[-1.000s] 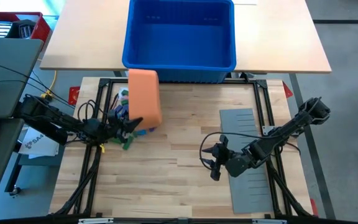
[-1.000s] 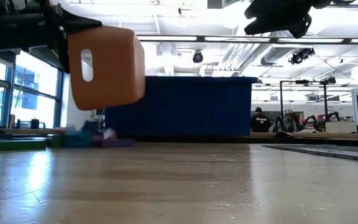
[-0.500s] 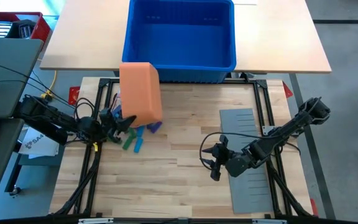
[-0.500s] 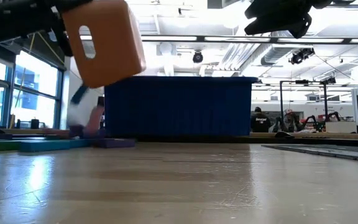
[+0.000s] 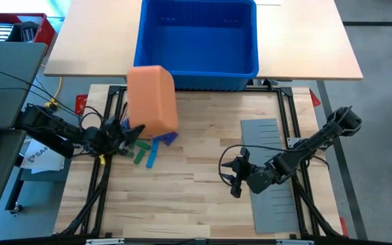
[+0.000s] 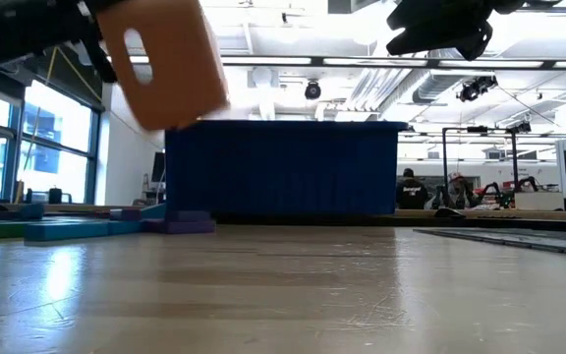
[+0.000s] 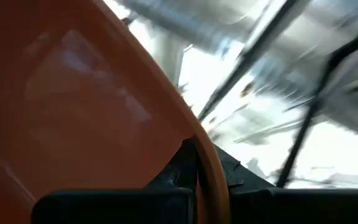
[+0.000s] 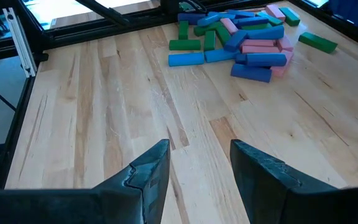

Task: Sort blocks
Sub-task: Remove the blocks from the orange bin

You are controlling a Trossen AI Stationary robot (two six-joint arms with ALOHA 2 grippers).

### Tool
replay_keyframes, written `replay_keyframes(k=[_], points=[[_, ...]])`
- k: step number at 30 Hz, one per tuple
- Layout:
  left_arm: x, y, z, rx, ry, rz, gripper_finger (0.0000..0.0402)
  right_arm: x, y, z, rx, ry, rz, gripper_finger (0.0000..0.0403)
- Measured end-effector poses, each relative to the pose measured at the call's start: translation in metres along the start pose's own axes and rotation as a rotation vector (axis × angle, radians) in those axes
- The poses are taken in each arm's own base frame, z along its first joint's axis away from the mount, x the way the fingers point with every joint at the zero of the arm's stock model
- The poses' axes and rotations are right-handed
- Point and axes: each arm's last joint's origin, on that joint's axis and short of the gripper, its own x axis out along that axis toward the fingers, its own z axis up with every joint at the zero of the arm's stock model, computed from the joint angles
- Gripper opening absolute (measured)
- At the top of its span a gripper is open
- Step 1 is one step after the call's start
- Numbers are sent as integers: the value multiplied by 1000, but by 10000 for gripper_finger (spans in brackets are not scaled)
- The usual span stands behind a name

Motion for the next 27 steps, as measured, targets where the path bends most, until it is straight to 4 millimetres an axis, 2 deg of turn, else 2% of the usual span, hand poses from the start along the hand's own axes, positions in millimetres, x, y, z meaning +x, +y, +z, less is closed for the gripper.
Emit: replay_keyframes(k=[3, 9, 14, 20, 23, 27], points=[[1, -3, 3, 10, -2, -52, 0, 0, 0, 0, 0, 0, 0, 165], [0, 4, -4, 12, 33, 86, 0, 0, 0, 0, 1, -3, 0, 165], [1, -1, 3, 13, -19, -2, 0, 0, 0, 0, -2, -3, 0, 165], [1, 3, -4, 39, 37, 66, 0, 0, 0, 0, -13, -2, 0, 165], [14, -2, -11, 62, 119, 106, 0, 0, 0, 0, -21, -15, -20, 165], [45, -13, -24, 151, 339, 204, 0, 0, -2, 1, -26, -37, -60, 165]])
